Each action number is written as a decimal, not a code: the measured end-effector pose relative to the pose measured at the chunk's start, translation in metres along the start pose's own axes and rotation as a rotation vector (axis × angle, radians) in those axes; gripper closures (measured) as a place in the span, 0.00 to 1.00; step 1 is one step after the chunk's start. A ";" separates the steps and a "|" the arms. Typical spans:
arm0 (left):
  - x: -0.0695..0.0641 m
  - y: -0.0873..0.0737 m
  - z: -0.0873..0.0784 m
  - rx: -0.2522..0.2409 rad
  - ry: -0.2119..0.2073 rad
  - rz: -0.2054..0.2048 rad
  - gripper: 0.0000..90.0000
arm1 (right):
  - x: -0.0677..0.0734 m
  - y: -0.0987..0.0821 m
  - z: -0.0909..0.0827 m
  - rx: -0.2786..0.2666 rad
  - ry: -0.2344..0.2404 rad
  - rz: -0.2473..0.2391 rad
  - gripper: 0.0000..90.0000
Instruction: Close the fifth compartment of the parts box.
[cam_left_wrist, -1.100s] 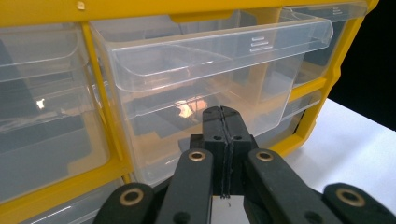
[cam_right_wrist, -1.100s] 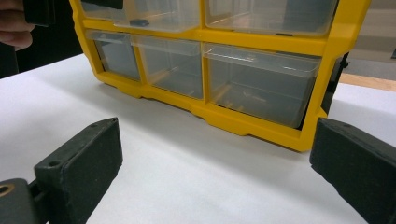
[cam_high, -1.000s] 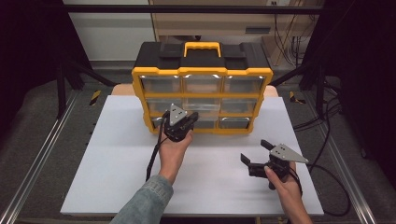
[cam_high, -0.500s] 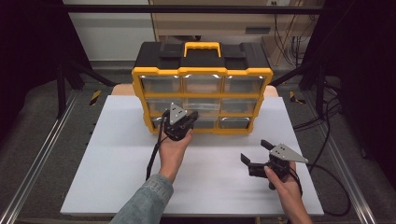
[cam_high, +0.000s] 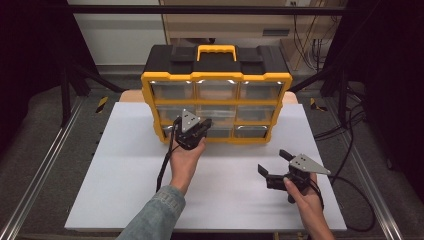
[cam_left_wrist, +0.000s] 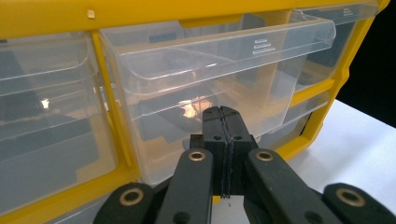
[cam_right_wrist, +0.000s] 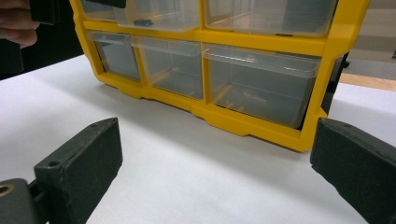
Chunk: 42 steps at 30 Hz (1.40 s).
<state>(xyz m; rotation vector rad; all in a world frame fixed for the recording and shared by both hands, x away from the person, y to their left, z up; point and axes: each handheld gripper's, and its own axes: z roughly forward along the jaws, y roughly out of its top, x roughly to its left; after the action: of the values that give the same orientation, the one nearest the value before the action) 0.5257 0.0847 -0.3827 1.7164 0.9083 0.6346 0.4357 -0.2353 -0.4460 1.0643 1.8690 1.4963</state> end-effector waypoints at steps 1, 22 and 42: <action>0.000 0.000 0.000 0.001 0.001 0.001 1.00 | 0.000 0.000 0.000 0.000 0.000 0.000 0.03; 0.001 0.002 0.002 0.004 0.005 0.004 1.00 | 0.000 0.000 0.000 -0.001 0.009 0.004 0.03; 0.002 0.004 0.003 0.008 0.009 0.006 1.00 | 0.000 0.000 0.000 0.000 0.015 0.004 0.03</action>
<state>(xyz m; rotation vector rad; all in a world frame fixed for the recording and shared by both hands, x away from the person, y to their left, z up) 0.5304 0.0835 -0.3799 1.7246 0.9134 0.6438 0.4355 -0.2352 -0.4457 1.0605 1.8777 1.5111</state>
